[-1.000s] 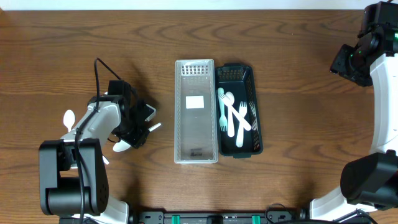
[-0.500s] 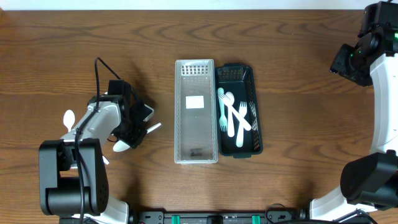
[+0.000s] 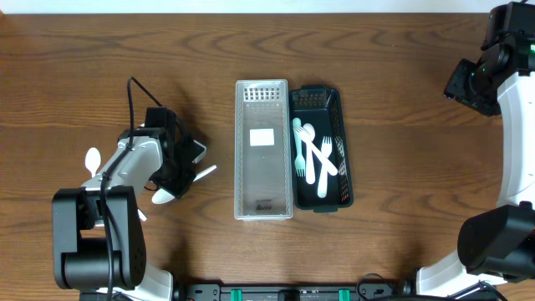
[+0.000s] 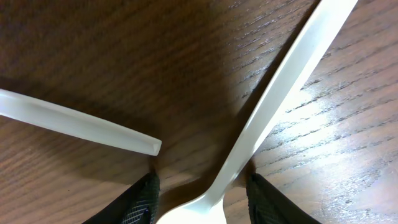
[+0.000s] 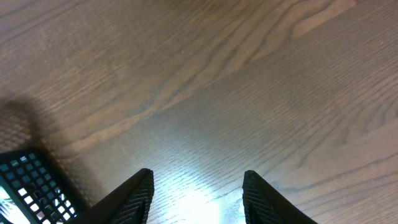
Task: Pack container
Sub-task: 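Move the left gripper down onto a white spoon and grasp it, then carry the spoon with the left gripper into the white tray, release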
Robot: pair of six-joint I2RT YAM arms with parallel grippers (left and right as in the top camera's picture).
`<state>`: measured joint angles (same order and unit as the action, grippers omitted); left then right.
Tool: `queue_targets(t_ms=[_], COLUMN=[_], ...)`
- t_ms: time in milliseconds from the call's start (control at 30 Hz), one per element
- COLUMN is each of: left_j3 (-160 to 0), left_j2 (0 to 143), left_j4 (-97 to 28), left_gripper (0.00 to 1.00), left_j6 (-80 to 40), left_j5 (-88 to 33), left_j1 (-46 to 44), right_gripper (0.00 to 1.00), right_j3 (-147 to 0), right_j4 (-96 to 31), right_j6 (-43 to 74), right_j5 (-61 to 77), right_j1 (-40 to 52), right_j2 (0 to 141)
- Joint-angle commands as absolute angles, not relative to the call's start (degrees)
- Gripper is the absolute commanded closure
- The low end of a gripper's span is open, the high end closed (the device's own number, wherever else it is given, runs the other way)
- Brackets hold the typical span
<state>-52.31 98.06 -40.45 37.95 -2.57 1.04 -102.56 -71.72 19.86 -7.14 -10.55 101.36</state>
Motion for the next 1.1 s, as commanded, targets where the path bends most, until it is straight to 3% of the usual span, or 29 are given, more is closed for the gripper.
queue_targets(t_ms=[0,167,300,467,633,1067], left_j3=[-51.6,-51.6,-51.6,-51.6,-51.6,-51.8], left_j2=[99.0,99.0,99.0,99.0,99.0,98.8], left_j4=[-40.6,-40.6,-40.6,-41.0,-41.3,-41.2], left_gripper=[0.53,0.68,0.70,0.85,0.94,0.94], left_j6=[38.3,38.3,38.3,38.3,38.3,35.9], left_j5=[-2.2,-2.6,-2.6,-2.6,-2.6,-2.6], left_j1=[1.3,1.3,1.3,1.3,1.3,1.3], right_gripper=[0.51,0.51,0.51,0.50,0.50,0.50], right_j3=[-102.3,-102.3,-102.3,-102.3,-102.3,-102.3], right_j4=[-71.6,-71.6,-71.5,-71.4,-71.3,-71.3], right_j6=[19.0,19.0,19.0,19.0,19.0,18.5], right_j5=[-7.7,-7.7,-7.7,-7.7,-7.7,-7.7], right_j1=[-11.0,-11.0,-11.0,-11.0,-11.0,-11.0], right_j2=[101.6,101.6,101.6,101.6,101.6,101.6])
